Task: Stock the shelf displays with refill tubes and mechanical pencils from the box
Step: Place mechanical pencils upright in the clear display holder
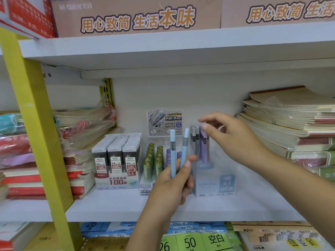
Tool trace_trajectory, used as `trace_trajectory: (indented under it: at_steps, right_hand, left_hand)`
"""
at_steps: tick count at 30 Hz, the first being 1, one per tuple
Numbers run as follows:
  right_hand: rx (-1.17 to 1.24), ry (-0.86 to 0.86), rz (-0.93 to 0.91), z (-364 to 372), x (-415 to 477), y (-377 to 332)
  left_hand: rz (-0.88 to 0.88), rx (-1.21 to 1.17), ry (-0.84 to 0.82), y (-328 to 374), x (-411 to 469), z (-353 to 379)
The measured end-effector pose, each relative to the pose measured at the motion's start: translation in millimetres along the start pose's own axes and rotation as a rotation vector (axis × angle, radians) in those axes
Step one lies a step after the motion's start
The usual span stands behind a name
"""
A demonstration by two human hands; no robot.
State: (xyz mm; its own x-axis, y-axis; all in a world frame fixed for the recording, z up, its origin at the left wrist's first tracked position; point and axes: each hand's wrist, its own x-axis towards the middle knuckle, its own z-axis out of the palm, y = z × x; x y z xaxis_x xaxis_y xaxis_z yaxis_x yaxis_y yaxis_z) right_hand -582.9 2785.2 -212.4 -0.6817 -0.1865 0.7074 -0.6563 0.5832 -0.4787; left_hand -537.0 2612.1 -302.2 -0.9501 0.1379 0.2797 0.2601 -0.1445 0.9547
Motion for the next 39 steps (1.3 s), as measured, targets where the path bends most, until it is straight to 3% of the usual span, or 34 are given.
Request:
trace_trajectory:
  at_steps: [2, 4, 6, 8, 10, 12, 21, 31, 39]
  right_hand:
    - [0.295, -0.191, 0.145, 2, -6, -13]
    - [0.396, -0.268, 0.178, 5, -10, -17]
    - [0.467, -0.165, 0.191, 5, -8, -19]
    - [0.482, 0.075, 0.195, -3, -2, -15]
    - [0.393, 0.281, 0.138, -17, 8, -8]
    - [0.292, 0.345, 0.065, -28, 15, 2]
    - [-0.335, 0.076, -0.058, -15, 25, 44]
    - [-0.319, -0.002, -0.066, -6, 29, 54]
    - [-0.228, -0.064, 0.058, -7, 36, 58]
  left_hand:
    - [0.009, 0.003, -0.027, 0, 0, 2]
    - [0.013, 0.012, -0.052, -1, 0, 5]
    - [0.011, 0.022, -0.042, -1, 1, 6]
    - [0.008, 0.031, -0.003, 1, 2, 6]
    - [0.012, 0.064, 0.049, 1, 3, 4]
    - [0.014, 0.103, 0.090, 1, 3, 2]
    - [0.005, 0.142, 0.112, 2, 3, 5]
    - [-0.008, 0.072, 0.119, -2, 6, 7]
    - [-0.007, 0.057, 0.109, -2, 5, 8]
